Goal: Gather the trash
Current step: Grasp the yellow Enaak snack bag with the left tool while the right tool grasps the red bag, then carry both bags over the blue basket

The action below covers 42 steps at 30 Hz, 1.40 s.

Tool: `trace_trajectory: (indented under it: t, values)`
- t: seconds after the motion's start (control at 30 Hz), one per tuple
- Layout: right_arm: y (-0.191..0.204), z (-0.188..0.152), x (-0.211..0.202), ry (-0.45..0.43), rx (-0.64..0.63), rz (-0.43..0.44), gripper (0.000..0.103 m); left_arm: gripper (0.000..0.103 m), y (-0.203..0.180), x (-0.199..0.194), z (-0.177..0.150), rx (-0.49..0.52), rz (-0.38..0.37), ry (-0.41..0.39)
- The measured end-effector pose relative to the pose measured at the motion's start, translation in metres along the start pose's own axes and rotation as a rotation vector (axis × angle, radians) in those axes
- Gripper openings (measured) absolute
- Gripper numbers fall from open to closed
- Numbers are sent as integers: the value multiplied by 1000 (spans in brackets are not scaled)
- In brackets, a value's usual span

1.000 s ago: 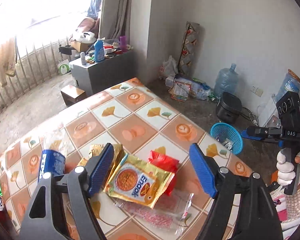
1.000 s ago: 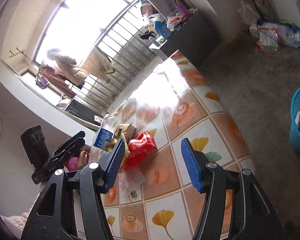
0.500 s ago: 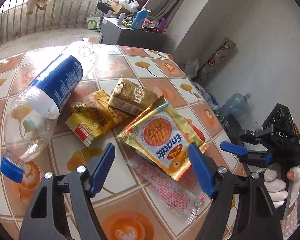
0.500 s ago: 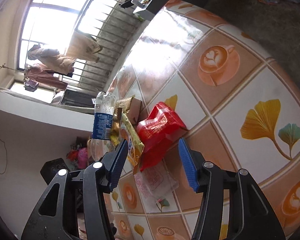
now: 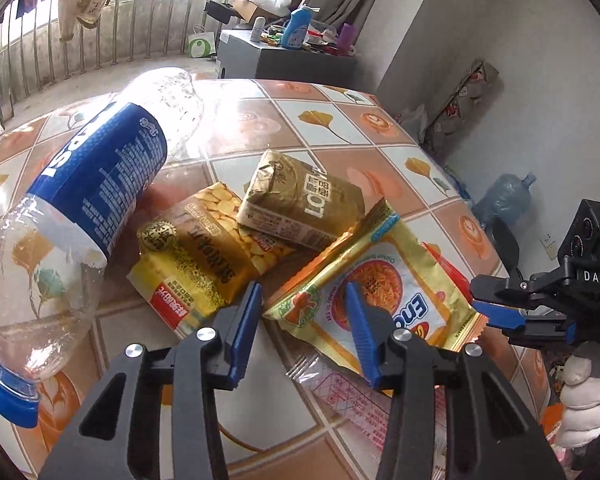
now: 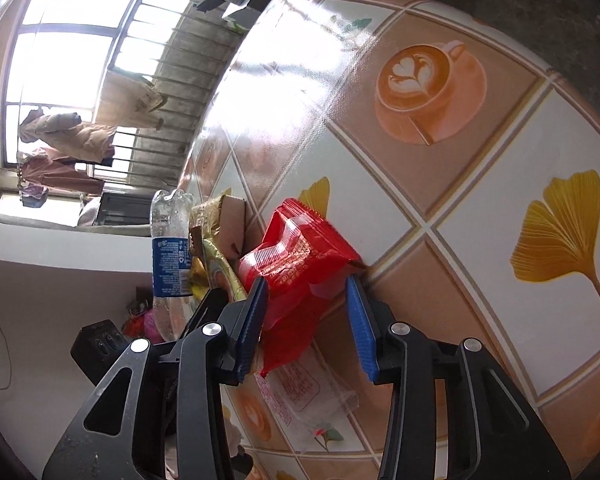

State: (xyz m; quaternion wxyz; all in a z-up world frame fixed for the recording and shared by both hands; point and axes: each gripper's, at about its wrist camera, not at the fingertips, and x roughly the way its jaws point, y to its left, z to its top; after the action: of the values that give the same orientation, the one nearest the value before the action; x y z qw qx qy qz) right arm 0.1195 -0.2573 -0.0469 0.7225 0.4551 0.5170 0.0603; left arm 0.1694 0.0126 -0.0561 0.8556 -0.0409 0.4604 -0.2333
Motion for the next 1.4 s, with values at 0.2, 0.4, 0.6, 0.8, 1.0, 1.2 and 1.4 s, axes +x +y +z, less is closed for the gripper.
trace_trajectory:
  t: [0.2,0.4,0.6,0.8,1.0,1.2,1.4]
  values:
    - [-3,0,0,2,30,6,25,27,-1,0,-4,31,11,2]
    - [-7,-1,3,-6,40,7,4,16,-5,0,-6,52,-7,5]
    - [-6,-1,-11,-54,13,20,0,11,-7,-9,-5,58,-46,-12]
    - [-1,-3,-33,-112,-22,36,0,10,-10,-32,-1,64,-89,-51]
    - [-2,-4,-58,-177,-47,50,0,9,-11,-56,3,65,-121,-91]
    - [1,-3,-81,-257,-85,62,0,8,-19,-76,12,84,-136,-140]
    - [-3,0,-105,-348,-94,60,0,8,-42,-85,25,122,-168,-154]
